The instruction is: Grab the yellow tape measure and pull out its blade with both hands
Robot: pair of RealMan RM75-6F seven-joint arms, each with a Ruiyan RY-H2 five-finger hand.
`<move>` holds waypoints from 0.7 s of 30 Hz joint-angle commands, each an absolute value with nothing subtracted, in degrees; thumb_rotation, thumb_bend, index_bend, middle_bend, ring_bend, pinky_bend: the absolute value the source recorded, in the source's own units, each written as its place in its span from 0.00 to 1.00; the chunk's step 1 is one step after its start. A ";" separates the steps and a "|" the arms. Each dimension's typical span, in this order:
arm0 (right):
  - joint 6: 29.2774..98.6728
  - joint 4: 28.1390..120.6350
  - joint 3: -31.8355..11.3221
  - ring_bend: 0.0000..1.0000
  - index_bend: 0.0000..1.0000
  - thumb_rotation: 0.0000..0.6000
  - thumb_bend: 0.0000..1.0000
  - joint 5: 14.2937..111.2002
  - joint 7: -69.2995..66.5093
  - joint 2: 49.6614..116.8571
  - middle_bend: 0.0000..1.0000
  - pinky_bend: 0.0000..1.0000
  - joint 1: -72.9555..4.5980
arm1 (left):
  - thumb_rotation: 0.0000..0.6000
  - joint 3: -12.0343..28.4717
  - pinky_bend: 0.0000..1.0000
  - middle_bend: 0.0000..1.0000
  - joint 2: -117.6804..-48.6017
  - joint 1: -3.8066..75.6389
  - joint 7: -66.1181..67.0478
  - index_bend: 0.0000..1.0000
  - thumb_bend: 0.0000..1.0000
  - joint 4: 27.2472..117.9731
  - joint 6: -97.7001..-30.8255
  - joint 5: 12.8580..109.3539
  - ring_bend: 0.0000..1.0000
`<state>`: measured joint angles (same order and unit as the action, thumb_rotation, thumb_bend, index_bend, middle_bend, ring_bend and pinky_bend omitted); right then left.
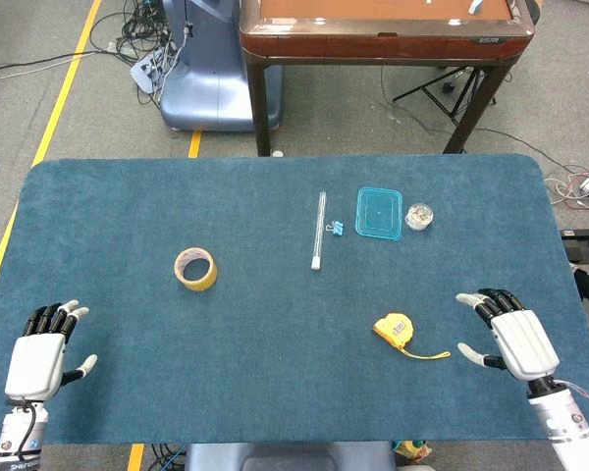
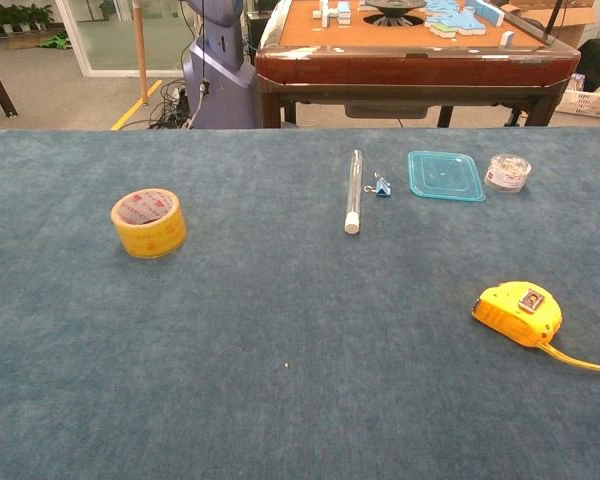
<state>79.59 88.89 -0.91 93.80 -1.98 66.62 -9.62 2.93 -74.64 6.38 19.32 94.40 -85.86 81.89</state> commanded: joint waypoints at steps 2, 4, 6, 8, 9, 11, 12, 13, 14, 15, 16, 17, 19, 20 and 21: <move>79.62 89.21 -0.78 0.21 0.26 1.00 0.27 93.51 -1.73 66.25 0.32 0.19 -9.58 | 1.00 3.11 0.09 0.18 -74.84 6.56 19.20 0.25 0.17 94.19 -85.59 81.81 0.13; 79.21 89.50 -0.70 0.21 0.26 1.00 0.27 93.15 -1.62 65.94 0.32 0.19 -9.68 | 1.00 3.09 0.09 0.18 -75.02 6.63 19.19 0.25 0.17 94.10 -85.48 81.92 0.13; 78.45 89.84 -0.63 0.21 0.26 1.00 0.27 92.83 -1.02 65.68 0.32 0.19 -9.99 | 1.00 2.96 0.09 0.18 -75.18 6.70 19.21 0.25 0.17 94.10 -85.28 82.05 0.13; 77.33 90.24 -0.61 0.21 0.26 1.00 0.27 92.48 0.13 65.64 0.32 0.19 -10.54 | 1.00 2.91 0.09 0.18 -75.26 6.73 19.35 0.25 0.17 94.17 -85.19 82.10 0.13; 76.72 90.34 -0.62 0.21 0.26 1.00 0.27 92.34 0.75 65.70 0.32 0.19 -10.86 | 1.00 2.93 0.09 0.18 -75.30 6.73 19.40 0.25 0.17 94.23 -85.22 82.13 0.13; 74.93 90.45 -0.61 0.21 0.26 1.00 0.27 91.97 1.77 66.00 0.32 0.19 -11.81 | 1.00 2.95 0.09 0.18 -75.28 6.73 19.51 0.25 0.17 94.44 -85.32 82.27 0.13; 74.03 90.49 -0.62 0.21 0.26 1.00 0.27 91.78 1.92 66.17 0.32 0.19 -12.30 | 1.00 2.94 0.09 0.18 -75.25 6.73 19.59 0.25 0.17 94.53 -85.36 82.35 0.13; 73.08 90.51 -0.60 0.21 0.26 1.00 0.27 91.63 1.98 66.37 0.32 0.19 -12.82 | 1.00 2.93 0.09 0.18 -75.22 6.73 19.71 0.25 0.17 94.63 -85.41 82.42 0.13; 71.81 90.42 -0.60 0.21 0.26 1.00 0.27 91.39 2.16 66.72 0.32 0.19 -13.52 | 1.00 2.91 0.09 0.18 -75.18 6.70 19.89 0.25 0.17 94.78 -85.45 82.47 0.13; 70.89 90.22 -0.62 0.21 0.26 1.00 0.27 91.22 2.40 67.07 0.32 0.19 -14.06 | 1.00 2.90 0.09 0.18 -75.15 6.68 19.98 0.25 0.17 94.92 -85.49 82.50 0.13; 69.99 89.92 -0.64 0.21 0.26 1.00 0.26 91.07 2.72 67.47 0.32 0.19 -14.61 | 1.00 2.88 0.09 0.18 -75.13 6.64 20.04 0.25 0.17 95.03 -85.55 82.51 0.13; 68.87 89.43 -0.71 0.21 0.26 1.00 0.26 90.85 3.20 68.11 0.32 0.19 -15.32 | 1.00 2.85 0.09 0.18 -75.11 6.57 20.10 0.25 0.17 95.13 -85.61 82.52 0.13; 67.48 88.66 -0.81 0.21 0.26 1.00 0.22 90.57 3.65 69.24 0.32 0.19 -16.26 | 1.00 2.81 0.09 0.18 -75.06 6.48 20.26 0.25 0.17 95.25 -85.65 82.43 0.13; 66.62 88.18 -0.82 0.21 0.26 1.00 0.20 90.47 3.61 69.96 0.32 0.19 -16.87 | 1.00 2.81 0.09 0.18 -75.01 6.43 20.36 0.25 0.17 95.35 -85.68 82.38 0.13; 66.03 87.75 -0.85 0.21 0.26 1.00 0.19 90.38 3.42 70.51 0.32 0.19 -17.30 | 1.00 2.79 0.09 0.18 -74.97 6.40 20.43 0.25 0.17 95.41 -85.69 82.37 0.13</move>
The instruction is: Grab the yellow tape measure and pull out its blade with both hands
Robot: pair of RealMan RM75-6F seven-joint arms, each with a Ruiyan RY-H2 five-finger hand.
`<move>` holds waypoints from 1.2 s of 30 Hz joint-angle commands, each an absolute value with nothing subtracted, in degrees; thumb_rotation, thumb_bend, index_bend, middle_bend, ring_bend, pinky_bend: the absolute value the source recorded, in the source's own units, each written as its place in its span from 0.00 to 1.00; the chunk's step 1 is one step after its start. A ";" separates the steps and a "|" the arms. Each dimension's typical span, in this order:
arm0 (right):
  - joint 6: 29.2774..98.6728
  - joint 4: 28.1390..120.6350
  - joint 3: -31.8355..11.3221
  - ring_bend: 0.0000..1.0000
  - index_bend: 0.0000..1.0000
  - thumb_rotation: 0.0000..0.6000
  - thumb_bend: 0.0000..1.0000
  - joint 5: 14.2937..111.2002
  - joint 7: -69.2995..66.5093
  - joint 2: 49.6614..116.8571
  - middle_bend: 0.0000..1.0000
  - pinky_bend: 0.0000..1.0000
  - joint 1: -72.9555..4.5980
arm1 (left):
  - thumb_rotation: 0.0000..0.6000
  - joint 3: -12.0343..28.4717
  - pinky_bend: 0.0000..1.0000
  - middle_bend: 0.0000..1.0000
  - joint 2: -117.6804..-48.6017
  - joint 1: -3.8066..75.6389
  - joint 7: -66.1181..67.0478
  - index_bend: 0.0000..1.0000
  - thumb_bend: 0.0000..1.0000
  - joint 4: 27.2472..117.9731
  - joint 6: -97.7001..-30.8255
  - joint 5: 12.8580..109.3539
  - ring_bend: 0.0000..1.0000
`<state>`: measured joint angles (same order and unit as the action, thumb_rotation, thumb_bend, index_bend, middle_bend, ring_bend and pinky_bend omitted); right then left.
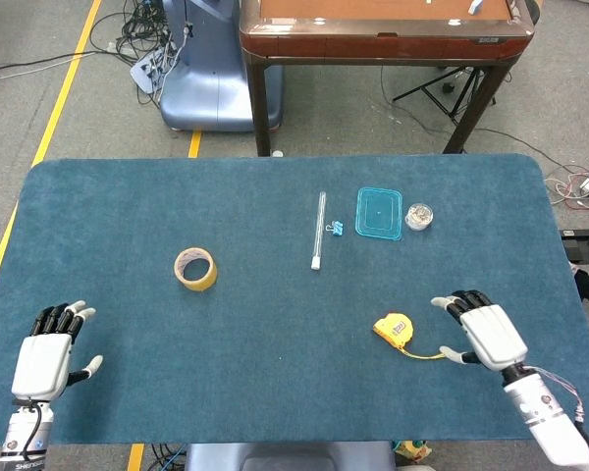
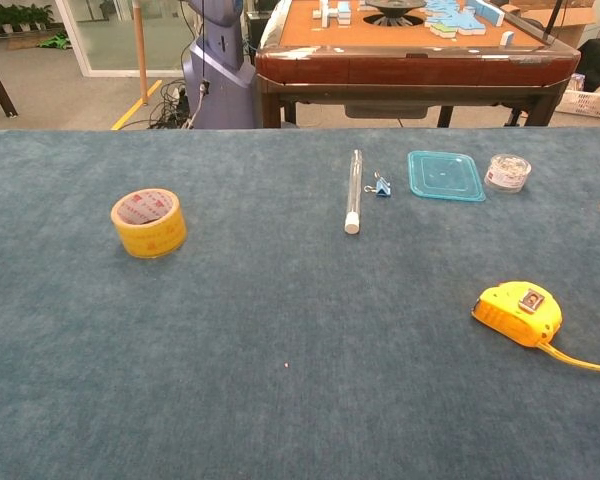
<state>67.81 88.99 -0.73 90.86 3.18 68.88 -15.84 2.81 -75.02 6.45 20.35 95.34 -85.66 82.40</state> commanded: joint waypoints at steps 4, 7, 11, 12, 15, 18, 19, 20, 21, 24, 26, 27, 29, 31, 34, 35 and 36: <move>63.25 85.98 -0.80 0.20 0.26 1.00 0.13 89.62 2.93 72.72 0.32 0.19 -19.04 | 1.00 2.86 0.09 0.18 -74.90 6.38 20.61 0.25 0.17 95.52 -85.67 82.26 0.13; 61.93 84.77 -0.63 0.18 0.26 1.00 0.12 89.75 3.24 74.33 0.32 0.19 -20.18 | 1.00 2.87 0.09 0.18 -74.91 6.40 20.66 0.25 0.17 95.52 -85.56 82.21 0.13; 61.17 83.34 -0.36 0.16 0.26 1.00 0.12 90.03 3.26 76.15 0.32 0.18 -21.23 | 1.00 2.83 0.09 0.18 -74.95 6.41 20.57 0.25 0.17 95.54 -85.49 82.31 0.13; 61.38 82.88 -0.27 0.16 0.26 1.00 0.12 90.20 3.18 76.44 0.32 0.17 -21.27 | 1.00 2.80 0.09 0.18 -74.95 6.37 20.55 0.25 0.17 95.57 -85.51 82.33 0.13; 61.72 81.45 0.12 0.15 0.26 1.00 0.12 90.11 2.79 76.99 0.30 0.16 -21.18 | 1.00 2.78 0.09 0.18 -74.82 6.26 20.44 0.25 0.17 95.63 -85.56 82.24 0.13; 61.61 79.88 0.22 0.15 0.26 1.00 0.12 89.39 3.32 77.59 0.29 0.16 -21.16 | 1.00 2.75 0.09 0.18 -74.73 6.23 20.44 0.25 0.17 95.62 -85.48 82.19 0.13; 61.39 79.28 0.16 0.15 0.26 1.00 0.12 89.03 3.66 77.90 0.29 0.16 -21.27 | 1.00 2.74 0.09 0.18 -74.75 6.21 20.37 0.25 0.17 95.60 -85.45 82.17 0.13; 61.17 78.88 0.05 0.15 0.26 1.00 0.12 88.75 3.80 78.17 0.29 0.16 -21.42 | 1.00 2.72 0.09 0.18 -74.78 6.20 20.31 0.25 0.17 95.56 -85.43 82.17 0.13; 60.97 78.45 -0.09 0.15 0.26 1.00 0.12 88.51 3.83 78.51 0.29 0.16 -21.63 | 1.00 2.70 0.09 0.18 -74.82 6.19 20.24 0.25 0.17 95.54 -85.39 82.16 0.13; 60.00 76.56 -0.66 0.15 0.26 1.00 0.12 87.81 3.85 79.89 0.29 0.16 -22.59 | 1.00 2.69 0.09 0.18 -74.98 6.17 19.98 0.25 0.17 95.38 -85.32 82.12 0.13; 59.32 75.32 -1.05 0.15 0.26 1.00 0.12 87.41 3.67 80.94 0.29 0.16 -23.28 | 1.00 2.68 0.09 0.18 -74.99 6.13 19.91 0.25 0.17 95.27 -85.32 82.08 0.13; 58.92 74.55 -1.33 0.15 0.26 1.00 0.12 87.14 3.58 81.72 0.28 0.16 -23.74 | 1.00 2.71 0.09 0.18 -74.98 6.11 19.87 0.25 0.17 95.23 -85.29 81.96 0.13; 58.47 72.97 -1.72 0.15 0.26 1.00 0.12 87.00 3.42 83.25 0.28 0.16 -24.54 | 1.00 2.76 0.09 0.18 -74.92 6.03 19.78 0.25 0.17 95.19 -85.38 81.89 0.13; 57.90 71.66 -2.02 0.15 0.26 1.00 0.12 86.74 3.39 84.57 0.28 0.16 -25.25 | 1.00 2.78 0.09 0.18 -74.89 5.97 19.69 0.25 0.17 95.16 -85.48 81.91 0.13; 57.66 69.45 -2.84 0.15 0.26 1.00 0.12 86.45 2.89 87.10 0.28 0.16 -26.45 | 1.00 2.87 0.09 0.18 -74.79 5.91 19.39 0.25 0.17 95.06 -85.52 81.80 0.13; 57.68 68.78 -3.18 0.15 0.26 1.00 0.12 86.36 2.83 87.82 0.28 0.16 -26.84 | 1.00 2.92 0.09 0.18 -74.75 5.92 19.35 0.25 0.17 95.02 -85.47 81.72 0.13; 57.69 68.18 -3.52 0.15 0.26 1.00 0.12 86.31 2.75 88.55 0.28 0.16 -27.26 | 1.00 2.98 0.09 0.18 -74.72 5.97 19.34 0.26 0.17 95.00 -85.38 81.65 0.13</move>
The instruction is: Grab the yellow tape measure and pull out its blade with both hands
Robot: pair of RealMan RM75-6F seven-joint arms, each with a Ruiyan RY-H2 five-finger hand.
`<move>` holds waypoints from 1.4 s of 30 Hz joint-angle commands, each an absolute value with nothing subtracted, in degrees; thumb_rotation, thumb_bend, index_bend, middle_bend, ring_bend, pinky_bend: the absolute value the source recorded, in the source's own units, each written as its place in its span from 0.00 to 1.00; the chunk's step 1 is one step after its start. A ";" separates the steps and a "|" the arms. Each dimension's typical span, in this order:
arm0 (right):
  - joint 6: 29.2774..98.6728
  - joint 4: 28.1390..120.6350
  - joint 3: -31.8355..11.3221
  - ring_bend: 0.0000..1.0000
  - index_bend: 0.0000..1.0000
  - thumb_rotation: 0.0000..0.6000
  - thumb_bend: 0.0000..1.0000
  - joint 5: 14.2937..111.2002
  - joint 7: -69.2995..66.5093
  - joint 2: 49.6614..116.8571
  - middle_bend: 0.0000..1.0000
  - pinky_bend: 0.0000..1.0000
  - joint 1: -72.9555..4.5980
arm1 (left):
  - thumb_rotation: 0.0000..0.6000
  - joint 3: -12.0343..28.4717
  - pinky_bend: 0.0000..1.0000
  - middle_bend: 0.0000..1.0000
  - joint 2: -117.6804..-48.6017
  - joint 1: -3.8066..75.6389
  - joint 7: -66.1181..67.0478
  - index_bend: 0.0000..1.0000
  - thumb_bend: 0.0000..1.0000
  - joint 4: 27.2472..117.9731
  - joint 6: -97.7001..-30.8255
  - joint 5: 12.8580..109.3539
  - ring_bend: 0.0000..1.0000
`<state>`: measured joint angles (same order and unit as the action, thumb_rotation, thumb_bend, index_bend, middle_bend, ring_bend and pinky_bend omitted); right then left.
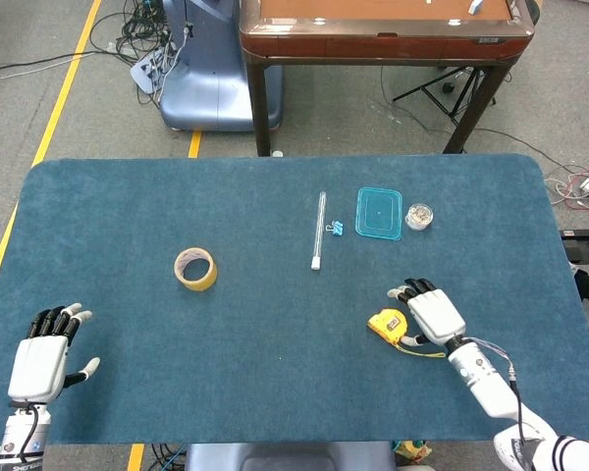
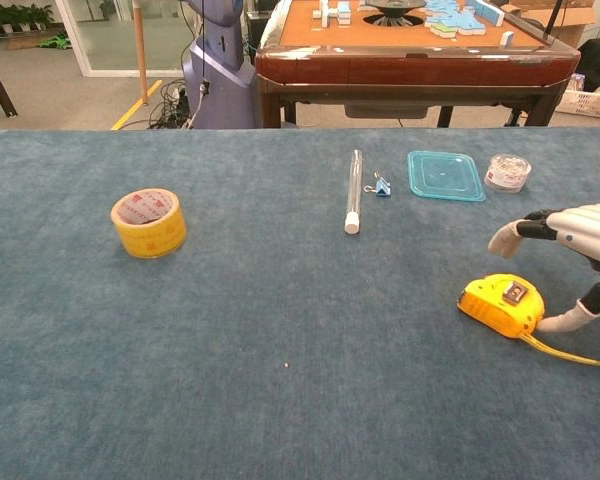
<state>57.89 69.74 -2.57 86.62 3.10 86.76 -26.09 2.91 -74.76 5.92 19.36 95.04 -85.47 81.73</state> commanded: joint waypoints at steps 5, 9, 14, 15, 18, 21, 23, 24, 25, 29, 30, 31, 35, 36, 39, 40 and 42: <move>56.52 66.09 -4.55 0.15 0.26 1.00 0.12 86.19 1.52 91.19 0.28 0.16 -29.66 | 1.00 3.18 0.09 0.18 -74.70 6.27 19.18 0.25 0.17 95.05 -85.15 81.81 0.13; 55.05 67.88 -4.13 0.15 0.26 1.00 0.12 86.21 -1.72 90.28 0.28 0.16 -30.70 | 1.00 3.15 0.09 0.18 -74.50 6.13 19.22 0.26 0.17 95.20 -85.37 81.84 0.13; 53.79 69.63 -3.43 0.15 0.25 1.00 0.12 85.98 -2.65 88.66 0.28 0.16 -31.41 | 1.00 2.97 0.09 0.18 -74.31 5.86 19.41 0.26 0.17 95.47 -85.55 81.79 0.13; 53.78 69.90 -3.29 0.15 0.25 1.00 0.12 85.90 -2.61 88.56 0.28 0.16 -31.38 | 1.00 2.94 0.09 0.18 -74.27 5.82 19.46 0.26 0.17 95.52 -85.64 81.86 0.13; 53.81 70.82 -2.63 0.15 0.25 1.00 0.12 85.79 -3.23 88.30 0.28 0.16 -31.15 | 1.00 2.86 0.09 0.18 -74.13 5.72 19.53 0.26 0.17 95.68 -85.75 81.95 0.13; 54.42 71.26 -2.00 0.15 0.25 1.00 0.12 86.79 -4.85 88.39 0.27 0.16 -31.27 | 1.00 2.83 0.09 0.18 -73.97 5.74 19.62 0.26 0.17 95.75 -85.70 82.05 0.13; 54.60 71.25 -1.62 0.15 0.25 1.00 0.12 87.55 -5.64 88.64 0.26 0.15 -31.60 | 1.00 2.82 0.09 0.18 -73.88 5.72 19.65 0.26 0.17 95.87 -85.75 82.13 0.13; 54.55 71.48 -1.46 0.15 0.25 1.00 0.12 87.83 -6.21 88.69 0.26 0.14 -31.79 | 1.00 2.82 0.09 0.18 -73.84 5.69 19.61 0.26 0.17 95.93 -85.84 82.19 0.13; 54.43 71.82 -1.27 0.15 0.25 1.00 0.12 88.10 -6.83 88.67 0.26 0.14 -31.98 | 1.00 2.81 0.09 0.18 -73.81 5.63 19.58 0.26 0.17 95.98 -85.95 82.25 0.13; 54.12 73.87 -0.01 0.16 0.25 1.00 0.12 89.60 -8.63 88.07 0.26 0.14 -32.60 | 1.00 2.75 0.09 0.18 -73.62 5.31 19.59 0.25 0.17 96.06 -86.34 82.23 0.13; 54.10 74.73 0.54 0.17 0.25 1.00 0.12 90.06 -9.18 87.73 0.26 0.14 -32.64 | 1.00 2.71 0.09 0.18 -73.57 5.21 19.55 0.25 0.17 96.06 -86.42 82.21 0.13; 54.08 75.43 1.00 0.17 0.25 1.00 0.12 90.39 -9.66 87.43 0.26 0.14 -32.62 | 1.00 2.67 0.09 0.18 -73.52 5.15 19.50 0.26 0.17 96.07 -86.45 82.20 0.13; 53.99 78.71 3.29 0.18 0.25 1.00 0.12 91.81 -11.87 85.36 0.26 0.14 -32.39 | 1.00 2.59 0.09 0.18 -73.55 5.04 19.34 0.26 0.17 95.91 -86.38 82.14 0.13; 54.00 79.35 3.74 0.18 0.25 1.00 0.12 92.04 -12.22 84.82 0.26 0.14 -32.32 | 1.00 2.59 0.09 0.18 -73.57 5.05 19.30 0.26 0.17 95.87 -86.31 82.12 0.13; 55.36 81.23 4.59 0.18 0.25 1.00 0.12 93.01 -13.39 83.13 0.26 0.14 -31.89 | 1.00 2.61 0.09 0.18 -73.65 5.16 19.12 0.25 0.17 95.71 -86.06 82.11 0.13; 56.24 81.38 4.55 0.18 0.25 1.00 0.12 93.29 -13.23 82.77 0.26 0.14 -31.65 | 1.00 2.63 0.09 0.18 -73.68 5.21 19.10 0.26 0.17 95.67 -85.95 82.10 0.13; 58.17 81.48 4.08 0.18 0.25 1.00 0.12 93.29 -12.58 82.22 0.26 0.14 -31.04 | 1.00 2.64 0.09 0.18 -73.75 5.35 19.04 0.26 0.17 95.60 -85.72 82.16 0.13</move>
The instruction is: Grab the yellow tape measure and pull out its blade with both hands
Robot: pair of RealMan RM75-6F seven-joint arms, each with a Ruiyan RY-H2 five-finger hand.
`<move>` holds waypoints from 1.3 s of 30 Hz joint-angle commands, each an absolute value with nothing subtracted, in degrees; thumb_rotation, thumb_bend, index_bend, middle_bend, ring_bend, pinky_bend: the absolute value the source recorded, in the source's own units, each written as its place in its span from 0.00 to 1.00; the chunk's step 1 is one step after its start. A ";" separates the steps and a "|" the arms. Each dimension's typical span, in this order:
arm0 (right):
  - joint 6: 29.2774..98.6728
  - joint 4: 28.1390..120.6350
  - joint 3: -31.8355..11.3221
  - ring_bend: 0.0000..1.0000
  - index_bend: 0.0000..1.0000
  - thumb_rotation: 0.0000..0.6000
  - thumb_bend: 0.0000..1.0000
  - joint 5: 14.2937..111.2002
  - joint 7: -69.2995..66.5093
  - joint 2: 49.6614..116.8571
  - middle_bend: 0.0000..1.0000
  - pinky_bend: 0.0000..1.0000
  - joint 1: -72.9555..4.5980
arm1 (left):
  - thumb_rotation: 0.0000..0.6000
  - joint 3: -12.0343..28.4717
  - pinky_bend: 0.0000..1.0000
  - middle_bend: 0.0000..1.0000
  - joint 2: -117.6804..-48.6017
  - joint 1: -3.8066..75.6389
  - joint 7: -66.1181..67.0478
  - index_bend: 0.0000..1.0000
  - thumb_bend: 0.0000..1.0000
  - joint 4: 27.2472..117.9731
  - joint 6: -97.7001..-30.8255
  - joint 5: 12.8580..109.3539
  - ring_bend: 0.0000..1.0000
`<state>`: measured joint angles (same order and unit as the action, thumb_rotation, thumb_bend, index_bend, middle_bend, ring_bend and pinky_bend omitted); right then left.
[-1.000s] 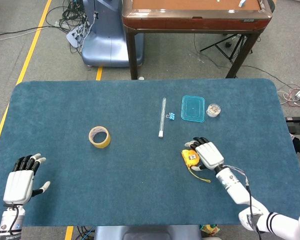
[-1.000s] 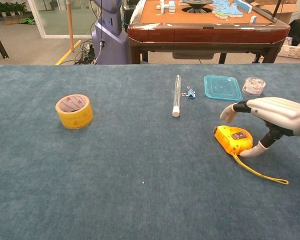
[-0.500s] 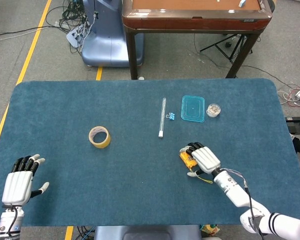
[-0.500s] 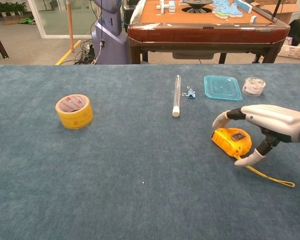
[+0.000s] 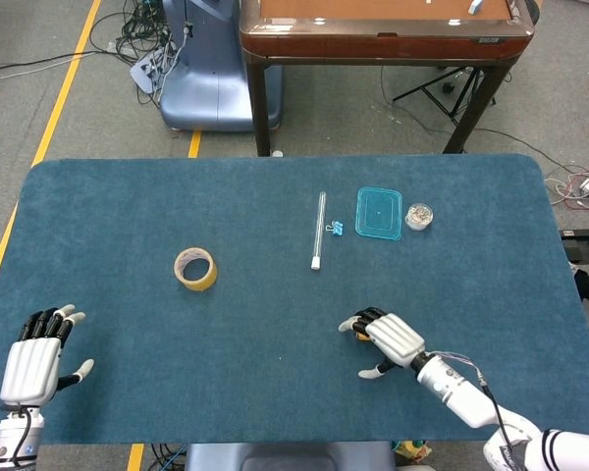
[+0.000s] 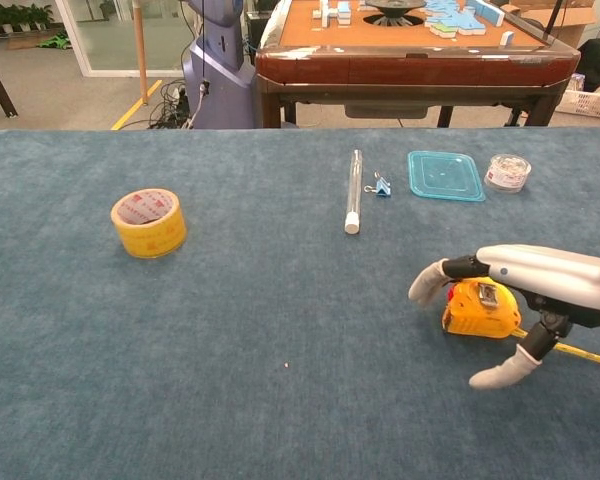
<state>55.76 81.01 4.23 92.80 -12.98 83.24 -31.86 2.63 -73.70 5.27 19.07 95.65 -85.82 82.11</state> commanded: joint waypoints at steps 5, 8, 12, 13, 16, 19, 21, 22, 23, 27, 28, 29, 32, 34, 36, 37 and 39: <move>59.68 80.21 2.42 0.18 0.25 1.00 0.12 90.86 -8.67 81.66 0.26 0.14 -30.10 | 1.00 2.68 0.09 0.18 -73.98 5.55 18.98 0.26 0.17 95.43 -85.41 82.21 0.13; 59.32 79.22 1.73 0.18 0.25 1.00 0.12 88.39 -5.35 81.77 0.26 0.14 -29.41 | 1.00 2.67 0.09 0.18 -73.98 5.47 18.92 0.26 0.17 95.40 -85.40 82.05 0.13; 57.60 78.30 1.04 0.18 0.25 1.00 0.12 85.29 -3.26 82.59 0.26 0.14 -29.14 | 1.00 2.63 0.09 0.18 -74.10 5.47 18.88 0.26 0.17 95.24 -85.26 81.95 0.13; 57.26 78.02 0.91 0.18 0.25 1.00 0.12 84.80 -2.81 82.87 0.26 0.14 -29.15 | 1.00 2.63 0.09 0.18 -74.16 5.49 18.87 0.26 0.17 95.20 -85.22 81.95 0.13; 56.66 77.11 0.45 0.18 0.25 1.00 0.12 83.60 -1.30 84.05 0.26 0.14 -29.18 | 1.00 2.70 0.09 0.18 -74.28 5.52 18.74 0.26 0.17 95.08 -85.25 82.00 0.13; 55.85 76.43 0.01 0.18 0.25 1.00 0.12 82.68 -0.89 85.24 0.26 0.14 -29.41 | 1.00 2.71 0.09 0.18 -74.20 5.49 18.58 0.26 0.17 95.03 -85.28 82.00 0.13; 55.40 75.73 -0.29 0.18 0.25 1.00 0.12 82.23 -0.15 86.11 0.26 0.14 -29.68 | 1.00 2.70 0.09 0.18 -74.15 5.49 18.53 0.26 0.17 94.99 -85.24 81.99 0.13; 55.19 75.34 -0.52 0.18 0.25 1.00 0.12 81.99 0.29 86.59 0.26 0.14 -29.86 | 1.00 2.70 0.09 0.18 -74.15 5.49 18.48 0.26 0.17 94.97 -85.23 81.99 0.13; 55.20 74.93 -0.79 0.18 0.25 1.00 0.12 81.80 0.86 86.98 0.26 0.14 -29.99 | 1.00 2.70 0.09 0.18 -74.18 5.50 18.43 0.26 0.17 94.96 -85.20 81.98 0.13; 56.42 72.89 -2.29 0.20 0.25 1.00 0.15 80.81 4.45 88.70 0.28 0.14 -30.28 | 1.00 2.72 0.09 0.18 -74.31 5.53 18.35 0.26 0.17 94.92 -85.26 82.13 0.13; 56.40 73.00 -2.46 0.21 0.25 1.00 0.16 80.57 4.89 88.76 0.29 0.14 -30.33 | 1.00 2.70 0.09 0.18 -74.28 5.48 18.32 0.26 0.17 94.98 -85.36 82.19 0.13; 56.17 73.41 -2.54 0.22 0.25 1.00 0.17 80.39 5.08 88.62 0.30 0.14 -30.44 | 1.00 2.67 0.09 0.18 -74.22 5.40 18.33 0.26 0.17 95.03 -85.52 82.27 0.13; 54.91 74.43 -2.25 0.22 0.25 1.00 0.18 80.11 5.48 87.81 0.31 0.14 -30.79 | 1.00 2.65 0.09 0.18 -74.06 5.18 18.56 0.26 0.17 95.15 -85.82 82.20 0.13; 54.11 75.18 -2.00 0.22 0.25 1.00 0.18 79.85 5.51 87.38 0.31 0.14 -30.92 | 1.00 2.61 0.09 0.18 -74.07 5.10 18.57 0.26 0.17 95.19 -85.84 82.12 0.13; 53.74 75.46 -1.78 0.22 0.25 1.00 0.18 79.80 5.80 87.22 0.31 0.14 -30.99 | 1.00 2.58 0.09 0.18 -74.08 5.08 18.58 0.26 0.17 95.20 -85.86 82.18 0.13; 53.67 75.50 -1.72 0.22 0.25 1.00 0.18 79.80 6.00 87.24 0.31 0.14 -31.02 | 1.00 2.55 0.09 0.18 -74.07 5.07 18.57 0.26 0.17 95.22 -85.83 82.22 0.13; 53.35 75.62 -1.60 0.22 0.25 1.00 0.19 79.84 6.05 87.30 0.31 0.14 -31.17 | 1.00 2.54 0.09 0.18 -74.05 5.11 18.57 0.26 0.17 95.22 -85.77 82.27 0.13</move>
<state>53.51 75.55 -1.68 79.84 6.00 87.27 -31.08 2.54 -74.04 5.11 18.57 95.22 -85.77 82.27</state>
